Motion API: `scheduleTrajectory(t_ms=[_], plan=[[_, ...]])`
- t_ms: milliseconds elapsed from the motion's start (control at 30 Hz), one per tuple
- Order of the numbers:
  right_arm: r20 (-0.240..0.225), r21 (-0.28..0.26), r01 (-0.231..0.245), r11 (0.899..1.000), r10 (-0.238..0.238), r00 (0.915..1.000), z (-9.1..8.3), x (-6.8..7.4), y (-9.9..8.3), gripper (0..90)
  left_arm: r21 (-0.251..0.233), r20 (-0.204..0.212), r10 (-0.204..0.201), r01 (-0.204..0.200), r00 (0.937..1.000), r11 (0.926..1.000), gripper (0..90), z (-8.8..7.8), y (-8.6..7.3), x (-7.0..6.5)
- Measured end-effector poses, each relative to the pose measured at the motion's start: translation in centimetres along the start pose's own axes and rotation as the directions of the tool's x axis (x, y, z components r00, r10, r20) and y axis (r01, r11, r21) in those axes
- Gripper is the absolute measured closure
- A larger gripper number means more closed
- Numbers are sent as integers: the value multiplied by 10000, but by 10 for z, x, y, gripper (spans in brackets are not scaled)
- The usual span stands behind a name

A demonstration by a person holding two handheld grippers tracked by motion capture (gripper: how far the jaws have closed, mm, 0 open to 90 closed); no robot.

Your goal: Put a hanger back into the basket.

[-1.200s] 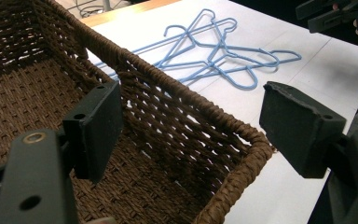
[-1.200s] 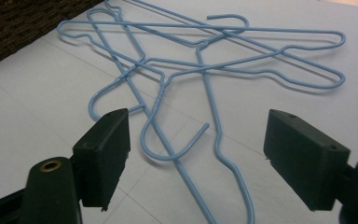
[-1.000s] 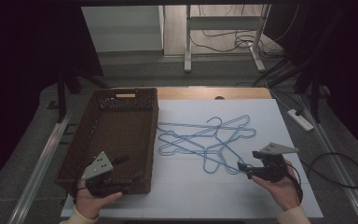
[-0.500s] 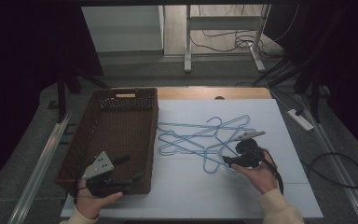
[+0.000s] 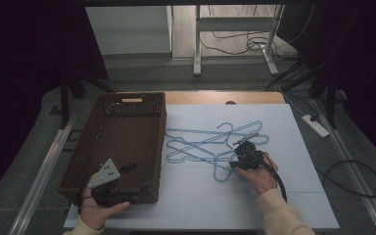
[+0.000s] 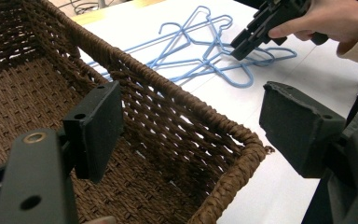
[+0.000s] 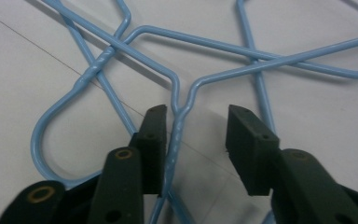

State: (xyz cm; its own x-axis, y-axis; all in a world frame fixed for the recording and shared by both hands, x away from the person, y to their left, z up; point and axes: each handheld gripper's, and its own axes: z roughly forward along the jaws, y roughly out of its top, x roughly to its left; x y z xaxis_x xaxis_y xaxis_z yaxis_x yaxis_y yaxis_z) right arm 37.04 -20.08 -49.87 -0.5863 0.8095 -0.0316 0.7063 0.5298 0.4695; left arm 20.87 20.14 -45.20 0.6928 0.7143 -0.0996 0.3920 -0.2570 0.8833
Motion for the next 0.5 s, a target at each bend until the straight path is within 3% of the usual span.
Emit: scheduleTrajectory(t_ms=[133,200,500], plan=[[-88,233,-42,9997,44,10000,5,2,3,701,63,-80,83,-82,9999,9999,224,1,1,-2],[-114,284,-79,9996,82,9999,4,2,4,793,62,-87,85,-85,9999,9999,224,1,1,-3],[-273,-278,-365,9989,357,9990,-4,-2,5,816,130,-46,251,-250,9997,9996,228,2,8,-11]])
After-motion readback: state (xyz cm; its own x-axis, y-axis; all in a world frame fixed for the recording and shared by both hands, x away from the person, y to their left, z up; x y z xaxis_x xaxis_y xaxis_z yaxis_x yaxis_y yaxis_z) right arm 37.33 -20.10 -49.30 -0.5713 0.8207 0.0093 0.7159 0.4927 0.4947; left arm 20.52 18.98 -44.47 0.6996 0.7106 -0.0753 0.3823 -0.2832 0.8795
